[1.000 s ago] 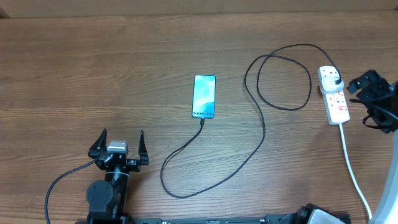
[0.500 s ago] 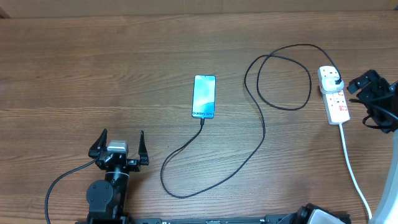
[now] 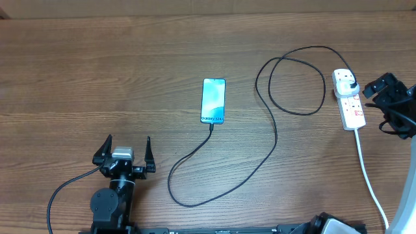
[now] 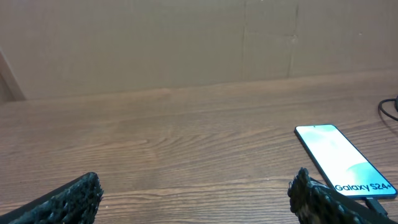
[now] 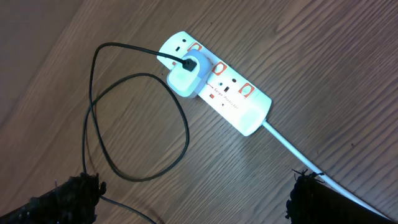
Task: Plug charger to phone and switch on socket
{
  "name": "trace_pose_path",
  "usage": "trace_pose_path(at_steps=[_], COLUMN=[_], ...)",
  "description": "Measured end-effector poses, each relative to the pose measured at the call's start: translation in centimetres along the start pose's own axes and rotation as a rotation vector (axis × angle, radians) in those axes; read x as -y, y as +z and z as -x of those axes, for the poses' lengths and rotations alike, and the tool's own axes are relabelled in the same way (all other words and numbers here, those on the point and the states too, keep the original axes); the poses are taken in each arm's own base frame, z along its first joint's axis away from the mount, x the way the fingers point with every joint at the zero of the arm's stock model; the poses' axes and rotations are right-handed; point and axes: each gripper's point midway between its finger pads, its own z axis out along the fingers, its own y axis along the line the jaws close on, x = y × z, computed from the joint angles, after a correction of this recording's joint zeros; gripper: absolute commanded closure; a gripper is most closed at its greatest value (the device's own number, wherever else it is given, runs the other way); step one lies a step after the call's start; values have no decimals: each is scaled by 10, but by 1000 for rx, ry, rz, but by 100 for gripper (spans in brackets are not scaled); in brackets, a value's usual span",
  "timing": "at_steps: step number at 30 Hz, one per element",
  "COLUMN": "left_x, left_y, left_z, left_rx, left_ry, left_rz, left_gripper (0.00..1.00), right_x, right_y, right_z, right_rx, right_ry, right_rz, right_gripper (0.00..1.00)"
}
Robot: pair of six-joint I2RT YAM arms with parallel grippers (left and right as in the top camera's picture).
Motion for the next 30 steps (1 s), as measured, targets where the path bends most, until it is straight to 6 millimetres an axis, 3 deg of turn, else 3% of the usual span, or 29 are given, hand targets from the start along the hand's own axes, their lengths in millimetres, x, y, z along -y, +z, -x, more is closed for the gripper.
trace_pose_path(at_steps=[21, 30], left_x=[0, 0], left_y=[0, 0], left_z=[0, 0], left_rx=[0, 0], left_ry=[0, 0], left_rz=[0, 0], left_gripper=[0, 0], right_x=[0, -12], right_y=[0, 3], right_z=[0, 27], right_rx=[1, 123], right_ry=[0, -18], right_rz=[-2, 51], right_gripper=[0, 0])
